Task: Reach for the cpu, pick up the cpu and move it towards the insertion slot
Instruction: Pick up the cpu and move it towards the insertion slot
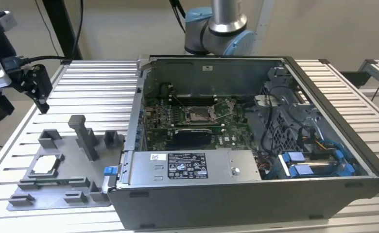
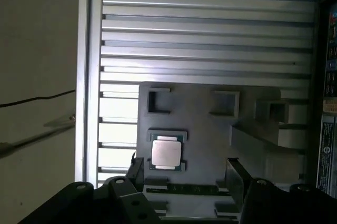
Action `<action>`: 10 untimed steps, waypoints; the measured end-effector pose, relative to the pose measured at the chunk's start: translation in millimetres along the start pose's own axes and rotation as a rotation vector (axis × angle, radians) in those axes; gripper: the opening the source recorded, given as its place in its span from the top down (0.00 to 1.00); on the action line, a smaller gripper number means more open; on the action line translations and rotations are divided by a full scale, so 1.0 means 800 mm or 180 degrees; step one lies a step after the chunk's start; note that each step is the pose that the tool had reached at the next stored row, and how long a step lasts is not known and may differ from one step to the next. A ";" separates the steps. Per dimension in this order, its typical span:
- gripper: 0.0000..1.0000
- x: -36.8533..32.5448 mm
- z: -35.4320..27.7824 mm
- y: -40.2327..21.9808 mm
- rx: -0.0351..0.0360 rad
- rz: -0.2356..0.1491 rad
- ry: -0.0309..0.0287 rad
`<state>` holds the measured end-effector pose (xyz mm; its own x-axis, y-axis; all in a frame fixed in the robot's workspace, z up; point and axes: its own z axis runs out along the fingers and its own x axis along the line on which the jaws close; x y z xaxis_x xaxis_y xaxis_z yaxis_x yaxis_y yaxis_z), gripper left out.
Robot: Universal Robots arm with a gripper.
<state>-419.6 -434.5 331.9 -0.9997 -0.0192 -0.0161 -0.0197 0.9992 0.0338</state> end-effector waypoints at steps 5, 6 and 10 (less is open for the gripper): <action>0.00 0.0010 0.0114 -0.0003 0.0000 0.0000 0.0000; 0.00 0.0010 0.0136 -0.0004 0.0000 0.0000 0.0000; 0.00 0.0012 0.0227 -0.0007 0.0000 0.0000 0.0000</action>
<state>-420.3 -434.5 313.8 -0.9997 -0.0191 -0.0161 -0.0196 0.9992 0.0338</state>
